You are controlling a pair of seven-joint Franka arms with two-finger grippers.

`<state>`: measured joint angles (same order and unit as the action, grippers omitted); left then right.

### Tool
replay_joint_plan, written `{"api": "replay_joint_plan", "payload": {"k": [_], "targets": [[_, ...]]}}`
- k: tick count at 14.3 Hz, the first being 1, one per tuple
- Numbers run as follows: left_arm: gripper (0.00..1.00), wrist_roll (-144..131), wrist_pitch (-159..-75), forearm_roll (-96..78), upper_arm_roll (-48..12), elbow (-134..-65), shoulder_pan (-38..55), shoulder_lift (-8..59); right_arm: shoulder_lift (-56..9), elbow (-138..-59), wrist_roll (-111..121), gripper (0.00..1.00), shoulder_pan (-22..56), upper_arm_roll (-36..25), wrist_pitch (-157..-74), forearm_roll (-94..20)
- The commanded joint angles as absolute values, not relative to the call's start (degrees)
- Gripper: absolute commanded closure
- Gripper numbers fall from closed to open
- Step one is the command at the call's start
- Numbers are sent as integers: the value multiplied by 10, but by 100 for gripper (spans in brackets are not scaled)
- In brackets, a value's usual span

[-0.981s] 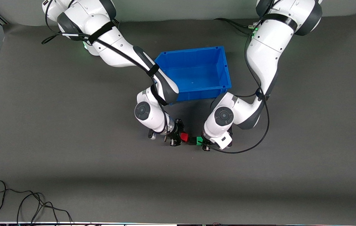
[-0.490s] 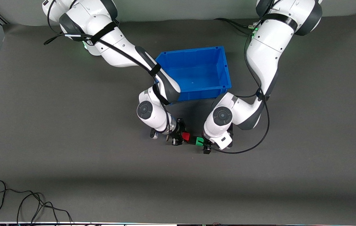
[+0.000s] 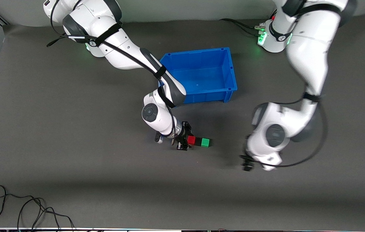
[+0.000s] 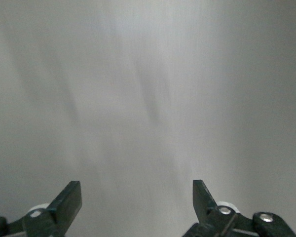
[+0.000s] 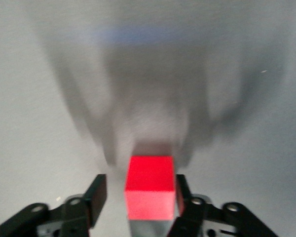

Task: Attach green and red cubes to black cube
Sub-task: 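Open the left gripper and lift it away from the green cube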

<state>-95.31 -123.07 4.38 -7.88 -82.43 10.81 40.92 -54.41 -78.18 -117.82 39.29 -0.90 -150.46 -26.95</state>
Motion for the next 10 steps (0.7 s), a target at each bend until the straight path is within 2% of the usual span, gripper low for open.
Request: {"api": "replay_joint_plan", "payload": {"k": [1, 6, 10], "targets": [[0, -814, -1164, 50, -86, -842, 49, 364, -523, -765, -1178, 0, 393, -15, -1494, -194], [0, -469, -1093, 40, -89, -864, -56, 288, -466, -755, -1177, 0, 375, -17, -1413, -93], [0, -174, -1037, 18, -88, -863, -95, 230, -397, -756, -1053, 0, 339, -18, -1292, -67]]}}
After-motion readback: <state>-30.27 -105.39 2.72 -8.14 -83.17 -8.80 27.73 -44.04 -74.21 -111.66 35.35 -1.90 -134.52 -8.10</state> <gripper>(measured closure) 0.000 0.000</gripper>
